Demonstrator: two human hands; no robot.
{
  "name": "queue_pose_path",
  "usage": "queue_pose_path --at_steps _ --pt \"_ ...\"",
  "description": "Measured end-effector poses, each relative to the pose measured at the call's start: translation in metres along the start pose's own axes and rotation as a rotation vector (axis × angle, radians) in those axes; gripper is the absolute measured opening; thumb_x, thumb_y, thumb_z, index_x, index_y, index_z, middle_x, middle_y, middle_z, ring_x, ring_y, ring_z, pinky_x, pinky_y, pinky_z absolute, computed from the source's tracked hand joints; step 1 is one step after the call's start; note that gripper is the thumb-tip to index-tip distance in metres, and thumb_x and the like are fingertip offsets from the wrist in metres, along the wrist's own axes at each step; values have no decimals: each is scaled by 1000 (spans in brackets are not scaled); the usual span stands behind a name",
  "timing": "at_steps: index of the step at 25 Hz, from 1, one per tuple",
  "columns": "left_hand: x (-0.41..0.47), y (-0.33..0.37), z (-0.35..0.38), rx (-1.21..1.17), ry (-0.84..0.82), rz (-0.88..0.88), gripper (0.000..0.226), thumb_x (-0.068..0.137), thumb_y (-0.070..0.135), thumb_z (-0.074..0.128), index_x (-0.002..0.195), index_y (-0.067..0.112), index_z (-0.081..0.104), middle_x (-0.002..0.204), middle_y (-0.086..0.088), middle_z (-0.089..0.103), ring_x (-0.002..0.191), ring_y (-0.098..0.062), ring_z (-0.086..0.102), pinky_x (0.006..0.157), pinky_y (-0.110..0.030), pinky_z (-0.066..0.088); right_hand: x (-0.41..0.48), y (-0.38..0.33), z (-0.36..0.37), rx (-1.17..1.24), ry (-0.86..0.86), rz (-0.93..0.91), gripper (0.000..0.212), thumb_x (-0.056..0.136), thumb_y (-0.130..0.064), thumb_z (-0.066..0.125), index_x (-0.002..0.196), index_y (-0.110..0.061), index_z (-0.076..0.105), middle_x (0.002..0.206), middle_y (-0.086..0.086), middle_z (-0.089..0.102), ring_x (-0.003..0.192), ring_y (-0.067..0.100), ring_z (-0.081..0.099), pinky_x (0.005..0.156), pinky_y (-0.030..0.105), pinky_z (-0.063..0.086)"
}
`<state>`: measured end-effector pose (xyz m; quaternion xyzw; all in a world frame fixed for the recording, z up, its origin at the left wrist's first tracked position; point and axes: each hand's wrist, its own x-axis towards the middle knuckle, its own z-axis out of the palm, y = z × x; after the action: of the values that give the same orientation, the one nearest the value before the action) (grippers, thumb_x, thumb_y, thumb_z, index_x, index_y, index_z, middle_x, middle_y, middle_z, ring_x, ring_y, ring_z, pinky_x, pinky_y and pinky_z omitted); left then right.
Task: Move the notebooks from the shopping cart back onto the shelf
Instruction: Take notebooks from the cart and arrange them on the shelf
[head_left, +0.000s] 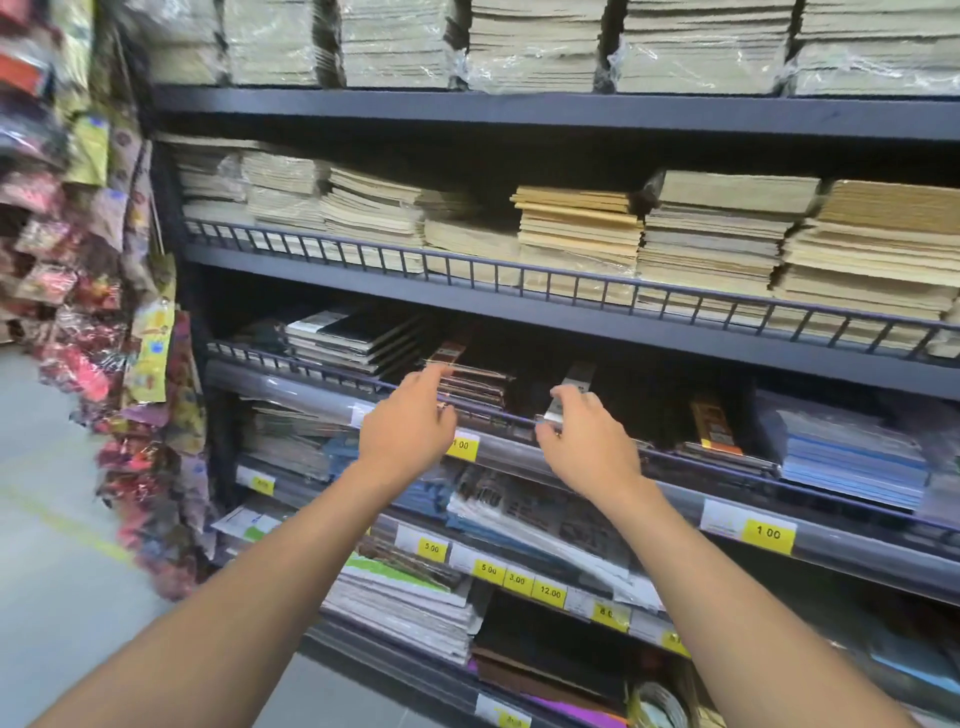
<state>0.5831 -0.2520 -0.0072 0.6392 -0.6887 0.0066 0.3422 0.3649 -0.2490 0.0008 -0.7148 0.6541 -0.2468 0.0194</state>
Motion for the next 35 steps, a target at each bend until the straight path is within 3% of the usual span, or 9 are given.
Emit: queue_pose_path --at_steps 4,8,10,12,14,19,24,28,35 --pt "25 -41 -7 -41 -72 -109 59 94 38 56 147 26 32 136 -8 60 98 -32 69 87 -46 54 4 -26 12 158 -9 -12 60 100 -38 55 153 -24 31 133 8 60 111 30 63 87 48 56" --pt "61 -68 0 -100 -233 -81 59 95 41 56 146 27 31 113 0 68 50 -11 69 86 -43 57 26 -47 30 165 36 100 65 99 -38 56 155 -23 26 112 12 68 84 25 71 77 49 61" --pt "77 -75 6 -135 -329 -25 48 96 39 56 137 22 37 94 5 67 42 -9 66 75 -39 59 41 -52 39 180 -1 199 70 97 -42 56 156 -27 22 90 5 70 69 20 73 71 45 63" --pt "88 -74 8 -184 -397 13 28 96 35 55 113 17 44 75 0 71 45 -14 68 54 -31 54 51 -56 40 235 -65 277 70 98 -39 56 157 -29 19 74 1 74 59 17 74 70 42 64" --pt "96 -77 7 -237 -456 6 17 95 33 55 99 19 46 65 -4 71 47 -16 70 45 -26 46 53 -68 40 302 -106 352 69 100 -34 55 158 -27 17 73 2 76 56 16 74 70 40 65" --pt "112 -95 23 -327 -536 -38 25 95 42 53 101 18 57 71 -5 74 50 -19 71 52 -28 45 54 -78 47 320 -61 437 66 101 -28 53 158 -27 21 66 2 76 54 15 73 67 38 65" --pt "115 -98 32 -354 -505 -30 25 98 38 52 99 14 56 59 -1 68 46 -16 67 48 -26 44 58 -86 49 315 -29 484 61 104 -25 51 157 -25 22 60 1 74 51 14 72 61 29 62" --pt "111 -101 34 -391 -505 -31 30 98 38 51 104 9 56 49 2 58 48 -21 65 54 -30 46 60 -85 47 264 -33 518 57 105 -21 47 157 -25 23 60 3 74 52 14 72 66 32 64" --pt "106 -99 18 -354 -511 31 22 100 39 50 105 20 60 63 2 66 46 -15 66 51 -26 42 50 -81 55 208 -2 433 37 103 -27 49 139 -16 50 68 0 74 54 11 72 68 38 65"
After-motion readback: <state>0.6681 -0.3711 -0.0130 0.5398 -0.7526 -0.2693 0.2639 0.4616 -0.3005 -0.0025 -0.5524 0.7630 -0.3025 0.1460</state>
